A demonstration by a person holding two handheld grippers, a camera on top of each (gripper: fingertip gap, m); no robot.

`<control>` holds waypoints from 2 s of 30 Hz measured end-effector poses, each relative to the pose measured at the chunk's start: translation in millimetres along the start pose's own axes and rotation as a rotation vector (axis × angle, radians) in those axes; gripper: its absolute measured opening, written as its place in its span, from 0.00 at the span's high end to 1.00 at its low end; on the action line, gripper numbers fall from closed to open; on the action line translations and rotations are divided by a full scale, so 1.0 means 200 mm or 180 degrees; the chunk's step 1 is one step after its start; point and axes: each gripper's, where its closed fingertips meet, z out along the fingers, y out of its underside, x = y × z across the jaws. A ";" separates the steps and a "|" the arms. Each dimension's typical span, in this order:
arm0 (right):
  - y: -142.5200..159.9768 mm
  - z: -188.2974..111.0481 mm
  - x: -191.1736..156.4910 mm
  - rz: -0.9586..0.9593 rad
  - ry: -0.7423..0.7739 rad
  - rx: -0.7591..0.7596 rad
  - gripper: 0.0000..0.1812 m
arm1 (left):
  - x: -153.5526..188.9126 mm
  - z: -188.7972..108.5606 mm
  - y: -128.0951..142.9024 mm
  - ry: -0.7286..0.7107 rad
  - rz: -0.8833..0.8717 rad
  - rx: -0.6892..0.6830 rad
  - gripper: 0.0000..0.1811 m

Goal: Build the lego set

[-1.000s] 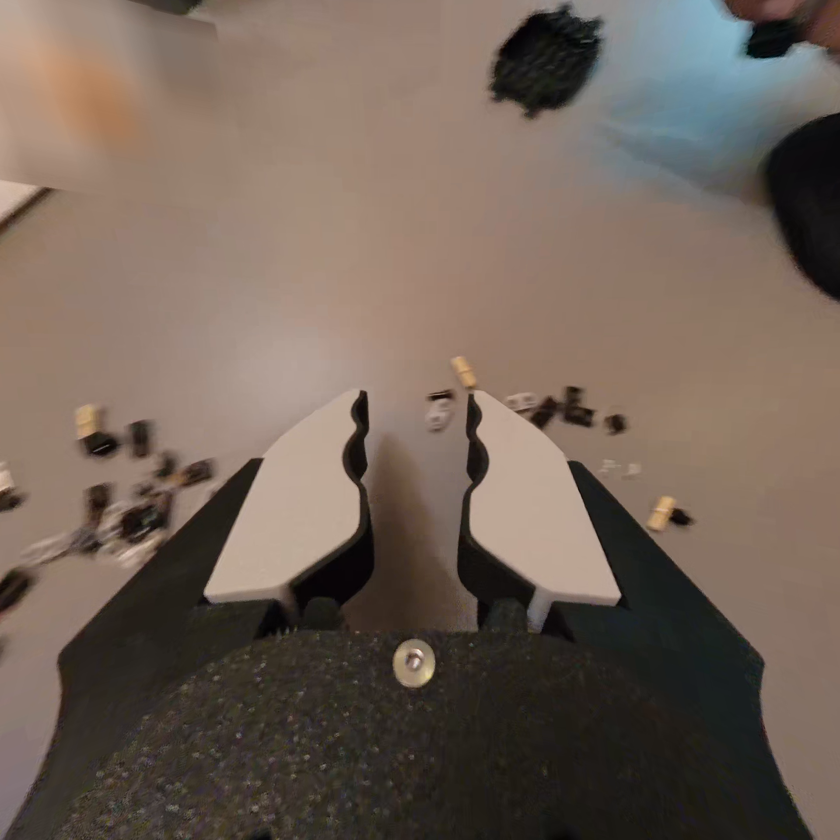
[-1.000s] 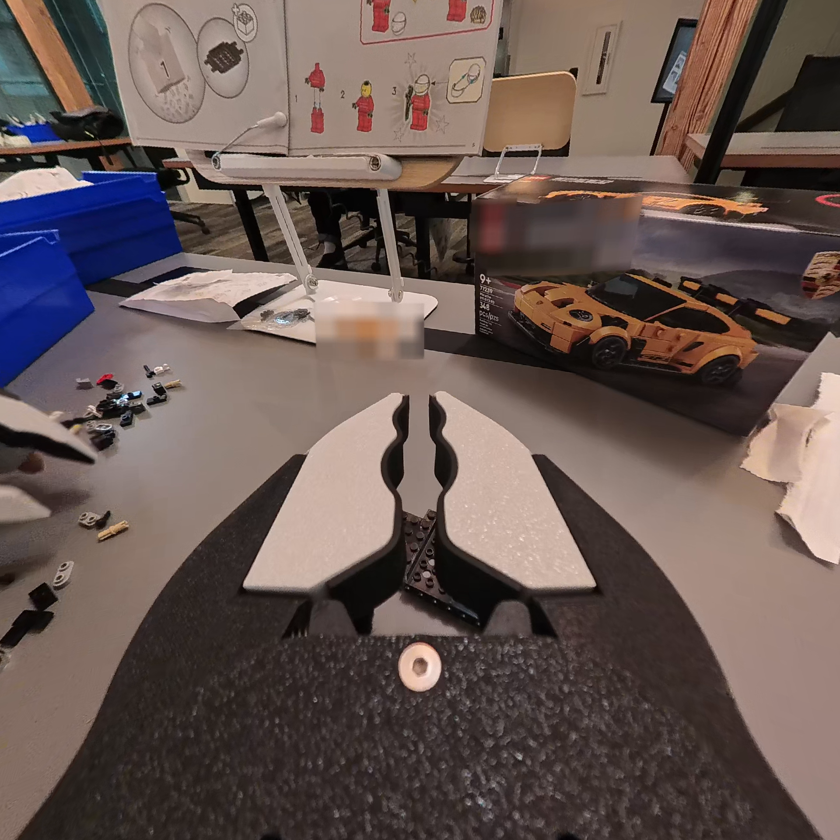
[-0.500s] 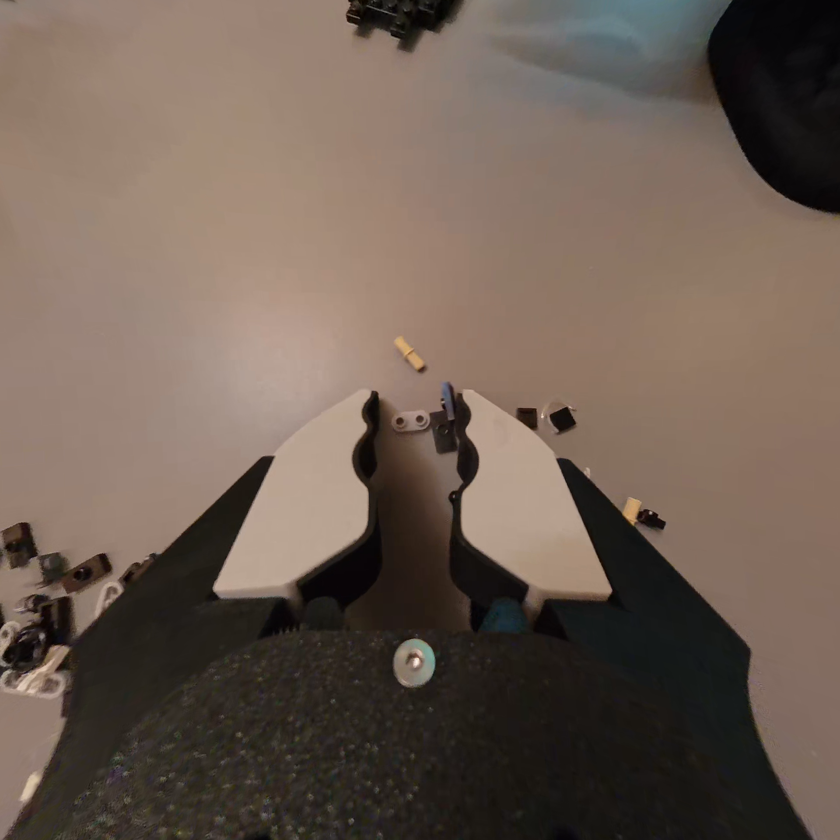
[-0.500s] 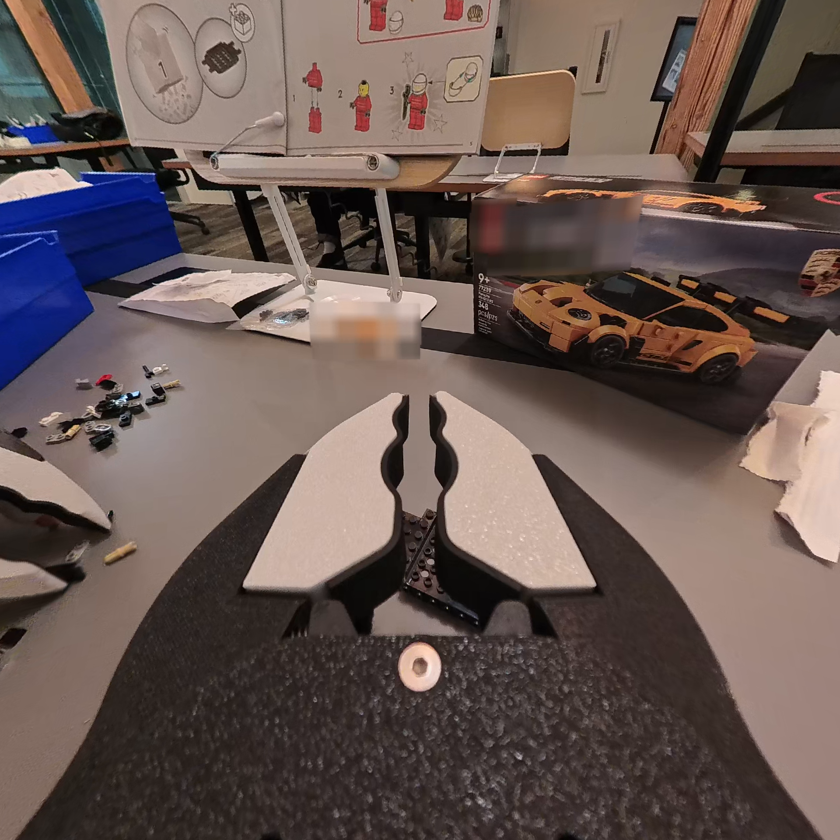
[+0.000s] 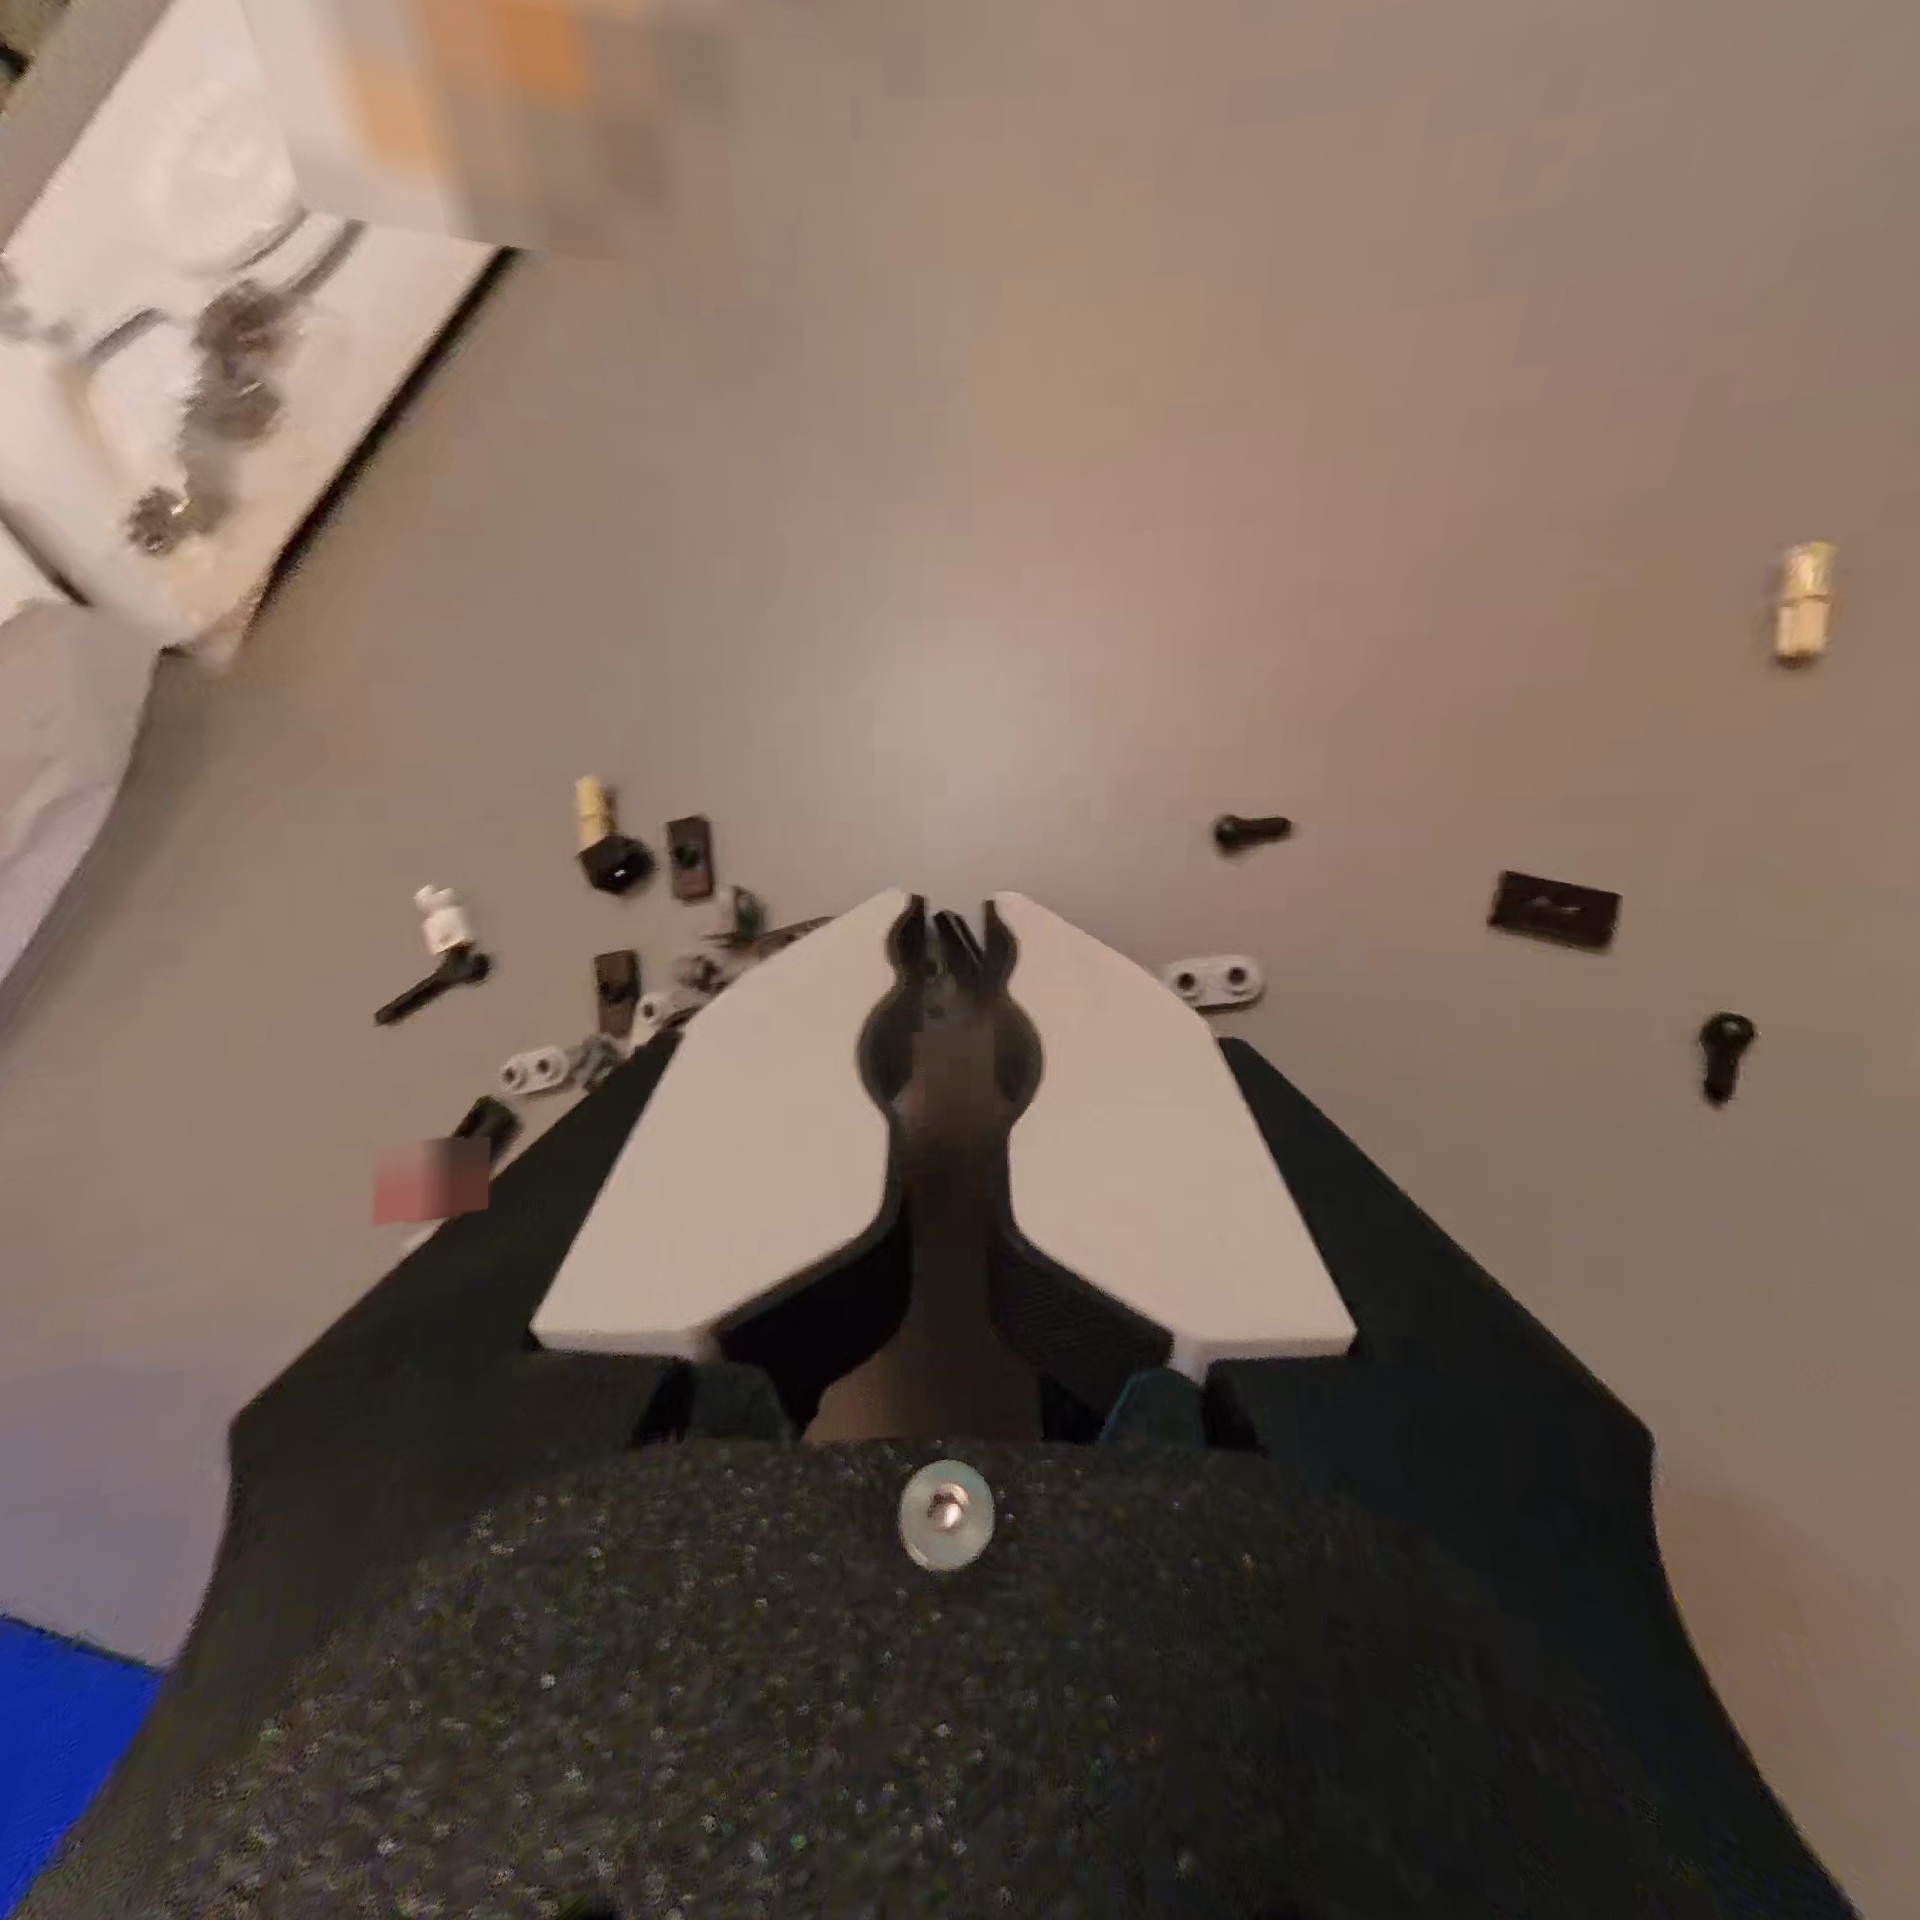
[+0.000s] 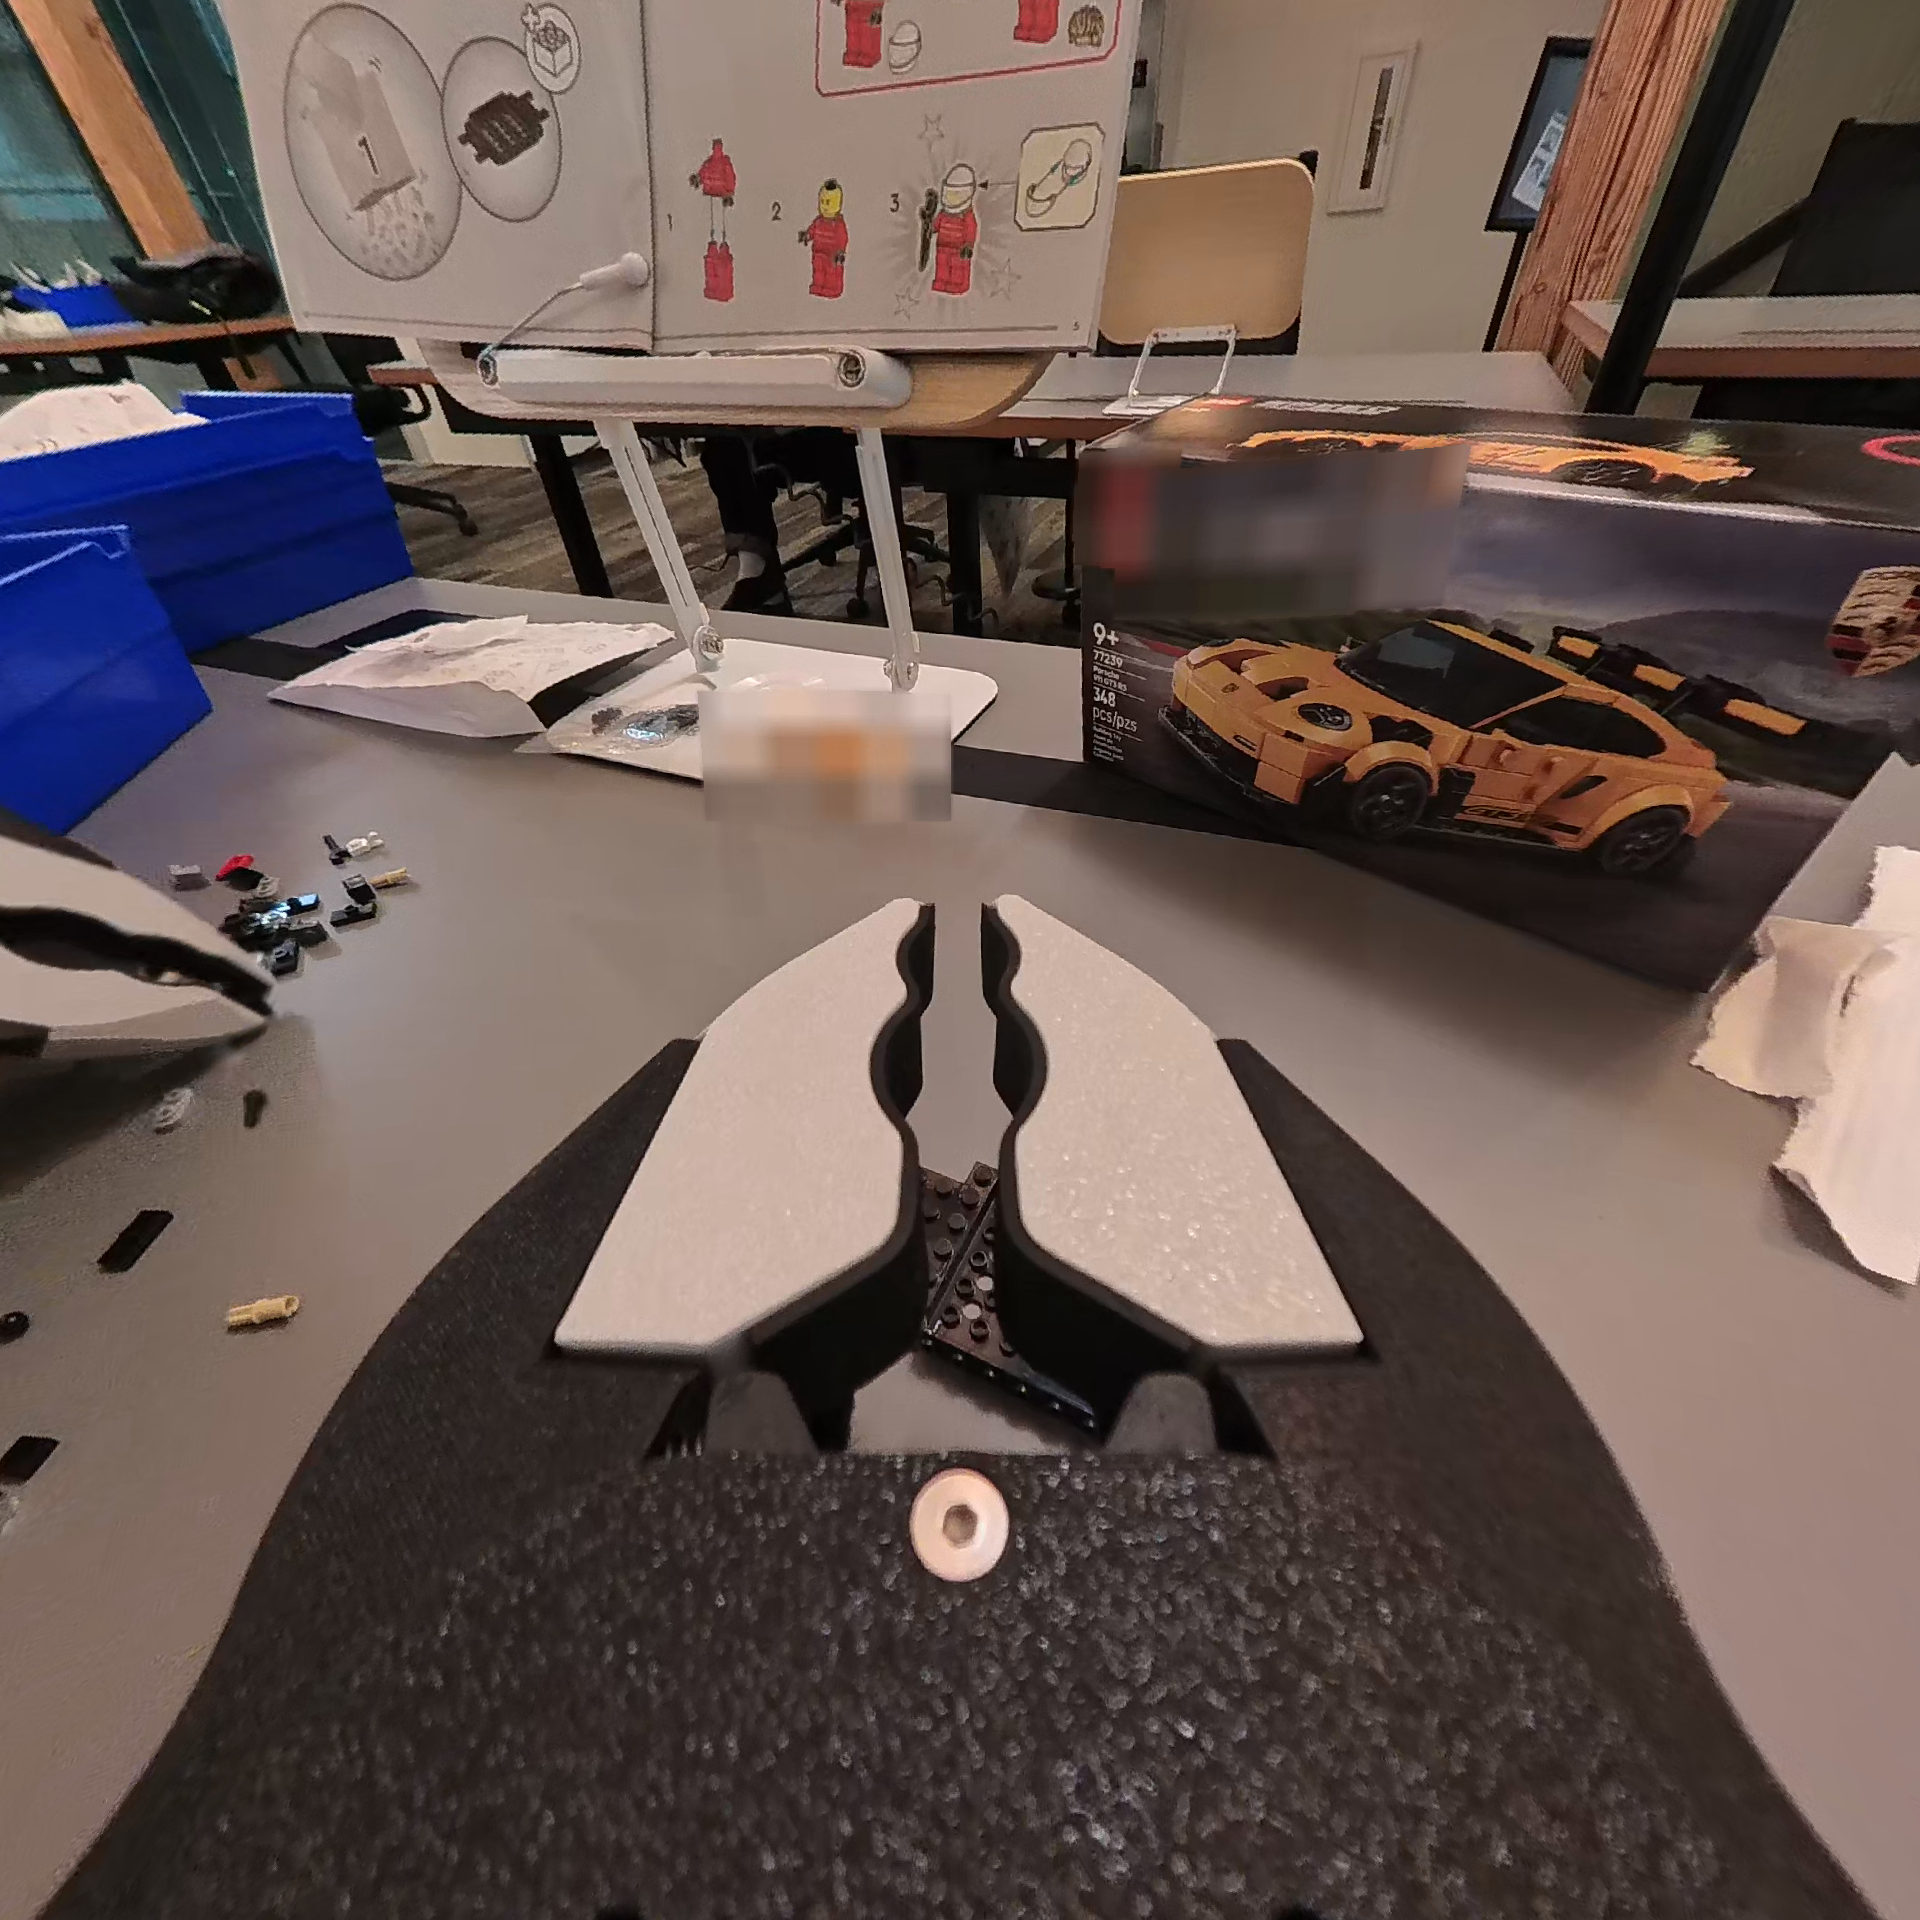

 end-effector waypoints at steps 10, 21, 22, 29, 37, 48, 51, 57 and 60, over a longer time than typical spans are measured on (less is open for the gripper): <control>0.00 0.00 0.00 0.0002 -0.0004 -0.0010 0.96 | 0.25 -0.04 -0.07 0.0839 0.0008 0.0126 0.96; 0.01 0.00 -0.01 0.0001 -0.0014 -0.0011 0.96 | 0.00 -0.06 0.02 0.0251 -0.0071 0.0005 0.92; 0.01 0.01 -0.01 -0.0002 -0.0017 -0.0016 0.96 | 0.05 -0.08 -0.01 0.0423 -0.0074 0.0072 0.91; 0.01 0.01 -0.01 -0.0008 -0.0019 -0.0021 0.96 | 0.16 -0.06 0.03 0.0694 0.0107 -0.0040 0.97; 0.01 0.01 -0.01 -0.0009 -0.0022 -0.0022 0.96 | 0.11 -0.05 -0.06 0.0532 -0.0038 0.0183 0.87; 0.00 0.00 -0.01 -0.0002 -0.0015 -0.0012 0.95 | 0.16 0.03 -0.08 0.0609 0.0104 0.0056 1.00; 0.00 0.00 0.00 0.0003 -0.0014 -0.0002 0.96 | 0.19 0.01 -0.10 0.0755 0.0043 0.0155 0.97; 0.00 0.00 0.00 0.0002 -0.0015 0.0000 0.95 | 0.26 0.02 -0.11 0.0947 0.0148 0.0104 0.94; 0.00 0.00 0.00 0.0010 -0.0008 0.0004 0.95 | 0.24 0.03 -0.11 0.0844 0.0183 0.0080 0.98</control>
